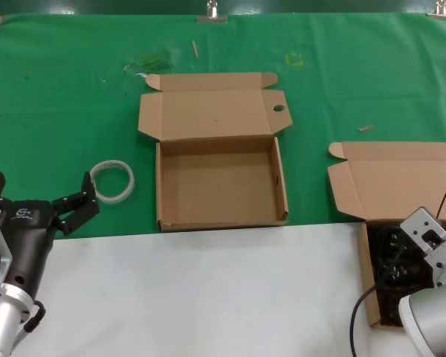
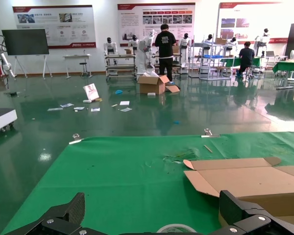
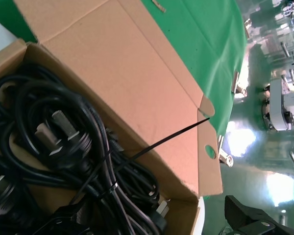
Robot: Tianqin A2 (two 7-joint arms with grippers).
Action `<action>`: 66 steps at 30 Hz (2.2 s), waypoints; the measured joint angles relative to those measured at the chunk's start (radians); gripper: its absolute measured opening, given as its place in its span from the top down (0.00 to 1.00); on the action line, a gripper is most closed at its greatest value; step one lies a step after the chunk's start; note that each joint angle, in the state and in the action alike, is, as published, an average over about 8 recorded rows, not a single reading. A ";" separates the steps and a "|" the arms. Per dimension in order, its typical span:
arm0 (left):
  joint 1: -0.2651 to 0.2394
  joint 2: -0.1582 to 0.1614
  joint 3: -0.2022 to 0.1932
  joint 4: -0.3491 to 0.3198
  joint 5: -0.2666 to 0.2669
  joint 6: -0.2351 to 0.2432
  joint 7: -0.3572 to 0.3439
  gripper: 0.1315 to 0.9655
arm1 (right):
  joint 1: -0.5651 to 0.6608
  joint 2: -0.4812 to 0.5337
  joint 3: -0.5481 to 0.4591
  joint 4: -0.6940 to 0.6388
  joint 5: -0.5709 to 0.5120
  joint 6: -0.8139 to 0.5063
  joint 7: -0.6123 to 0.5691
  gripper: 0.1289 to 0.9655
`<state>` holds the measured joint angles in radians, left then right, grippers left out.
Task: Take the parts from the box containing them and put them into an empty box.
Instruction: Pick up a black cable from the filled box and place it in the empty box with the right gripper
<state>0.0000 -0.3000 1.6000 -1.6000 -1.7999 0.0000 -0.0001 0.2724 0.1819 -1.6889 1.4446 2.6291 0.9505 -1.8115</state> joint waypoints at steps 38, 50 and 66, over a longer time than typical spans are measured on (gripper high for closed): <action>0.000 0.000 0.000 0.000 0.000 0.000 0.000 0.00 | -0.067 0.000 -0.017 0.073 0.090 0.024 0.040 0.73; 0.000 0.000 0.000 0.000 0.000 0.000 0.000 0.00 | -0.085 0.000 -0.027 0.154 0.082 0.071 0.044 0.90; 0.000 0.000 0.000 0.000 0.000 0.000 0.000 0.00 | -0.049 0.000 -0.149 0.275 0.048 0.092 0.073 0.91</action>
<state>0.0000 -0.3000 1.6001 -1.6000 -1.7996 0.0000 -0.0004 0.2230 0.1818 -1.8380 1.7194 2.6771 1.0429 -1.7384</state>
